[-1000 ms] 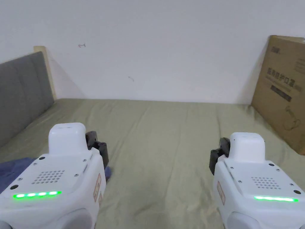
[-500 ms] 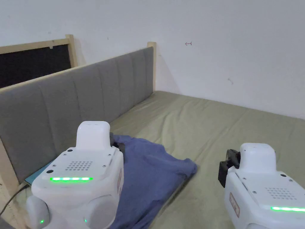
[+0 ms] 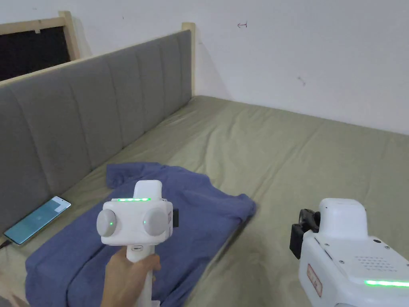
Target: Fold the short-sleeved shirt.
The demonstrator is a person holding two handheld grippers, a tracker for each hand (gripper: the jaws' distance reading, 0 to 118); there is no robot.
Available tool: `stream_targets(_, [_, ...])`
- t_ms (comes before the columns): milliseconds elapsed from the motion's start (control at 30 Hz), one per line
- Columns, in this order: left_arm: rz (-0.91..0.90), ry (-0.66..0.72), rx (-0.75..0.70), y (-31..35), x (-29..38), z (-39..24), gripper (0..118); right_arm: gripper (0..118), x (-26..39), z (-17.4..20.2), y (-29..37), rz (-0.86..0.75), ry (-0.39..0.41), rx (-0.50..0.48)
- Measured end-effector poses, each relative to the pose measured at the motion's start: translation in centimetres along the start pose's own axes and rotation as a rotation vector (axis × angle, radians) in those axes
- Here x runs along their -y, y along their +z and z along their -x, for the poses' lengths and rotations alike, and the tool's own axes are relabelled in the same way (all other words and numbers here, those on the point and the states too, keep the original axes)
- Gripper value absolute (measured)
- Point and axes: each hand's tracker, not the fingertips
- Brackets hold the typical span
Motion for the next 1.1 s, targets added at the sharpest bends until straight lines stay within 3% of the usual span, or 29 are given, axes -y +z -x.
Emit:
stream_targets(33, [0.068,0.014,0.033,-1.8,0.0,0.0,59,0,0.2,-0.3,-0.4,0.003,0.0,0.002])
stream_targets(67, [0.126,0.021,0.05,-3.1,0.1,0.0,91,0,0.4,-0.6,-0.8,0.014,-0.003,0.007])
stream_targets(100, [0.154,0.039,0.083,-3.9,0.4,-0.2,105,0,0.5,-0.9,-1.3,0.03,-0.014,0.015])
stream_targets(267, [0.191,-0.026,0.066,-7.0,-0.2,-1.5,106,0,1.3,-2.3,-3.4,0.094,-0.091,0.02])
stream_targets(400, [0.262,0.015,0.073,-9.5,-0.3,-2.0,104,0,1.9,-2.5,-3.9,0.126,-0.072,0.02])
stream_targets(467, [0.297,0.011,0.081,-10.4,0.6,-2.3,101,0,2.2,-2.4,-4.3,0.14,-0.051,0.027])
stream_targets(533, [0.291,-0.092,0.01,-11.0,1.4,-3.3,95,0,2.5,-2.4,-4.7,0.158,-0.053,0.023])
stream_targets(567, [0.282,-0.07,0.019,-10.8,1.3,-3.3,88,0,2.6,-2.5,-4.7,0.165,-0.06,0.015])
stream_targets(600, [0.28,-0.058,0.016,-10.4,0.8,-3.2,71,0,2.7,-2.6,-4.7,0.168,-0.064,0.006])
stream_targets(667, [0.225,-0.04,-0.016,-9.4,0.3,-3.0,0,0,2.8,-2.7,-4.8,0.171,-0.062,0.003])
stream_targets(867, [0.267,0.012,0.006,-9.1,-0.4,-1.6,1,0,2.8,-4.0,-4.4,0.17,-0.106,0.005])
stream_targets(1100, [0.175,-0.001,0.09,-4.3,-3.8,-2.3,1,0,3.0,-6.7,-3.2,0.163,-0.179,0.047])
